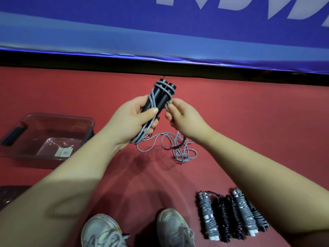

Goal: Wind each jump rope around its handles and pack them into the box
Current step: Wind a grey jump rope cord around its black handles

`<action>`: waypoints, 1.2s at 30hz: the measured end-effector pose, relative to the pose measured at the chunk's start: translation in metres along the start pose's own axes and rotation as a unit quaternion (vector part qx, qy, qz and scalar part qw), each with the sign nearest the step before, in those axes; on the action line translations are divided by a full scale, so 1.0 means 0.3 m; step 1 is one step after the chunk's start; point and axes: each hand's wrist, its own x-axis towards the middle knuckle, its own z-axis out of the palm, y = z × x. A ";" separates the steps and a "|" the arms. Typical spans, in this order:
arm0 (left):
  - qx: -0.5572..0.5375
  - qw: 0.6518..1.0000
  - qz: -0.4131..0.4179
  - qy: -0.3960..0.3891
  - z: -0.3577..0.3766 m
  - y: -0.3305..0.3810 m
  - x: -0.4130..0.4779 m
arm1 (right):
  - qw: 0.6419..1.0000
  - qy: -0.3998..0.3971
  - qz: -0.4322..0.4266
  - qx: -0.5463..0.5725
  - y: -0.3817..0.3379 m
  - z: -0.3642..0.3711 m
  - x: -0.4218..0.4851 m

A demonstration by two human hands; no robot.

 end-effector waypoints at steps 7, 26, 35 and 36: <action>-0.001 0.998 0.001 0.062 -0.002 -0.023 0.020 | 0.980 -0.004 -0.001 -0.199 -0.014 0.002 -0.029; 0.618 0.784 0.020 0.059 -0.007 -0.108 0.043 | 0.860 -0.090 0.061 -0.498 -0.090 -0.064 -0.083; 0.651 0.759 0.012 -0.030 -0.007 -0.089 0.025 | 0.833 -0.067 -0.018 -0.549 -0.190 -0.130 -0.060; 0.649 0.760 0.022 -0.037 -0.005 -0.079 0.024 | 0.875 -0.090 0.033 -0.474 -0.192 -0.152 -0.045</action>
